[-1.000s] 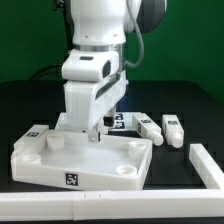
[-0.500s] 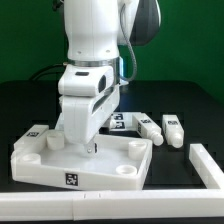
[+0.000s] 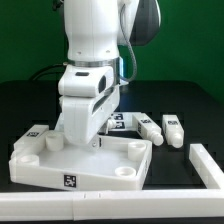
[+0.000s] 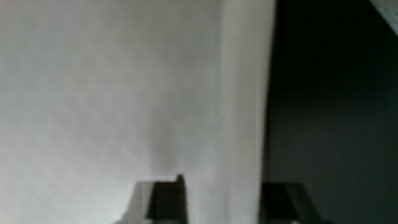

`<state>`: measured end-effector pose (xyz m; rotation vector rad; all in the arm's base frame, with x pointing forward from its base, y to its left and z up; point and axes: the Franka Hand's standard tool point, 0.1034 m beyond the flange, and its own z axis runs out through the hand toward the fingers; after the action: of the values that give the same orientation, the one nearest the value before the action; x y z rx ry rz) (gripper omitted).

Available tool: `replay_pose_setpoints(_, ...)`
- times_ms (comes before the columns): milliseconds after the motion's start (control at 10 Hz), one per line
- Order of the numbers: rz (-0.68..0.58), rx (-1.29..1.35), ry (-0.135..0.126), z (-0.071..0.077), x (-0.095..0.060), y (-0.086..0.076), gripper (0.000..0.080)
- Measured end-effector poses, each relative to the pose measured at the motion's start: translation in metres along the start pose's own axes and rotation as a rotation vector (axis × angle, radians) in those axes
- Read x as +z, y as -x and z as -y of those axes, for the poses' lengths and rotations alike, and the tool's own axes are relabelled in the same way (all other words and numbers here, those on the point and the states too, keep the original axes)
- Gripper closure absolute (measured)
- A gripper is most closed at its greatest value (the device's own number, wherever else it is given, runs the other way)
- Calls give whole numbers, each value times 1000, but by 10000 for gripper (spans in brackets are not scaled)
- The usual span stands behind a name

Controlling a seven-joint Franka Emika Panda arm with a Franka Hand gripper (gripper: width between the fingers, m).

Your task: Assemble desk

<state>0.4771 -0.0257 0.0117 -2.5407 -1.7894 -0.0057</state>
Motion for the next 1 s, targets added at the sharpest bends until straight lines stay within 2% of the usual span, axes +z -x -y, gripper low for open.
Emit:
replay_pose_setpoints(100,6,-34,0,-2,-2,-8,726)
replay_pose_setpoints(300,14,-160,-2,-8,-7,-37,748)
replay_pose_setpoints(400,14,-212,9,-7,-7,-51,748)
replay_pose_setpoints(500,8,-220,18,-3,-5,-54,748)
replay_pose_setpoints(900,11,-213,13,-3,-4,-51,748)
replay_pose_setpoints(1000,6,-276,26,-7,-3,-51,748)
